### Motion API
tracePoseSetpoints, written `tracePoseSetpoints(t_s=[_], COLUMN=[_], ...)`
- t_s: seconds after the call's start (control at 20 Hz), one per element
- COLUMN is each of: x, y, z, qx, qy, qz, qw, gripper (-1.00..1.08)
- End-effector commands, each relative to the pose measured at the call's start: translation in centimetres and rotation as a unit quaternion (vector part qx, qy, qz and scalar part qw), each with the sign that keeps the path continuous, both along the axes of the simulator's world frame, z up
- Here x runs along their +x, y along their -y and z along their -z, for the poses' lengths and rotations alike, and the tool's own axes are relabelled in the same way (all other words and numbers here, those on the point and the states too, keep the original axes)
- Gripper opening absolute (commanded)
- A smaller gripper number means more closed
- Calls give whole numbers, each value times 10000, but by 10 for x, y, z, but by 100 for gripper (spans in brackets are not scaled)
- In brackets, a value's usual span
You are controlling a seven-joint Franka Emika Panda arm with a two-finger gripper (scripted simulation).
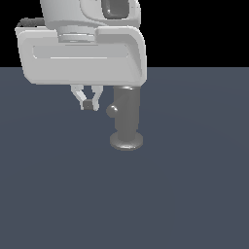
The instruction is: Turn on the faucet by rotating a designated handle.
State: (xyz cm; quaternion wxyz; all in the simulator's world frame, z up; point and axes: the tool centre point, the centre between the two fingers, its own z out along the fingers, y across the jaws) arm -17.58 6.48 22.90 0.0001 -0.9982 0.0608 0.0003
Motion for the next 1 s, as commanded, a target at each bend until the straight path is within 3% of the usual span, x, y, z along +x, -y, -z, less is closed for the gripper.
tracePoseSetpoints(t_s=[0.0,0.35,0.95], x=[2,2,6], y=[-1,-2,61], z=[5,6,7], qx=[2,2,1], qy=[4,3,2], qz=[13,16,19], qw=[10000,10000,10000], gripper=[-100,-100,-100])
